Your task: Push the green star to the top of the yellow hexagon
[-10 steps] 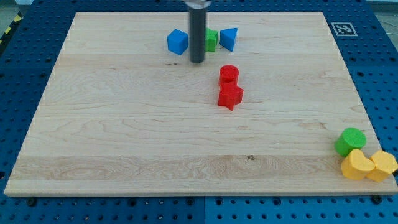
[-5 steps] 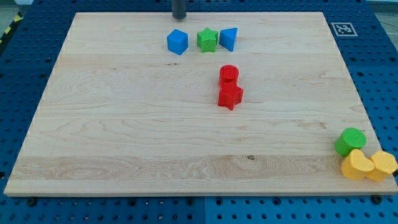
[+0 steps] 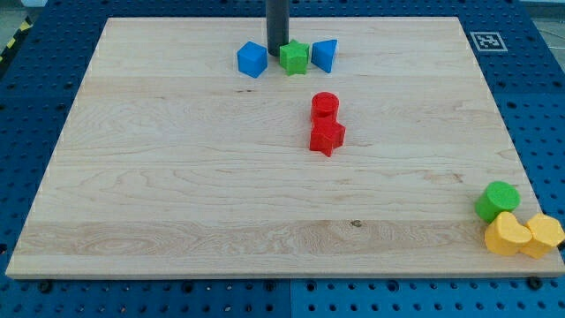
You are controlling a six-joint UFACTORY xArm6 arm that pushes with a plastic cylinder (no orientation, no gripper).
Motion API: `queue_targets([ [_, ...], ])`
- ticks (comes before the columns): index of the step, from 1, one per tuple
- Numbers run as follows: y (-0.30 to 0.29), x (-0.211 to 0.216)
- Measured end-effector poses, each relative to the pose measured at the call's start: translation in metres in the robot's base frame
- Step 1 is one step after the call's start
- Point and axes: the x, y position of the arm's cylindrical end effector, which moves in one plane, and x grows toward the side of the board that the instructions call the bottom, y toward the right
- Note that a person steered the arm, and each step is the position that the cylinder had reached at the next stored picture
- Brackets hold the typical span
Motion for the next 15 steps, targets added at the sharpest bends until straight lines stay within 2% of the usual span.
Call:
queue_targets([
  [4, 0.074, 0.05],
  [6, 0.142, 0.061],
  [8, 0.168, 0.124],
  [11, 0.176, 0.204],
  [13, 0.215, 0.207],
  [15, 0.239, 0.188],
])
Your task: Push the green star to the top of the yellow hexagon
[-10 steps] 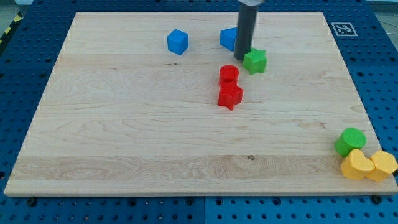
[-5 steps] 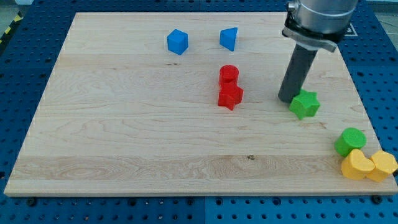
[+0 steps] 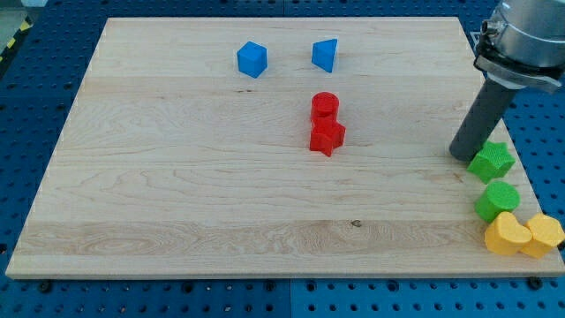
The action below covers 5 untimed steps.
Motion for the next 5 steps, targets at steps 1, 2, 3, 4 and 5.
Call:
queue_targets([
  [1, 0.016, -0.001],
  [2, 0.026, -0.01],
  [3, 0.035, -0.031],
  [4, 0.053, -0.026],
  [5, 0.047, 0.001],
])
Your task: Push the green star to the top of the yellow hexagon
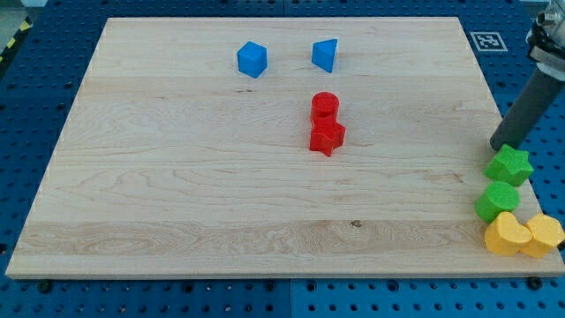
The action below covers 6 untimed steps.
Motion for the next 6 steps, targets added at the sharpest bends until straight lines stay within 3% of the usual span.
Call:
queue_targets([
  [3, 0.0, 0.045],
  [6, 0.003, 0.041],
])
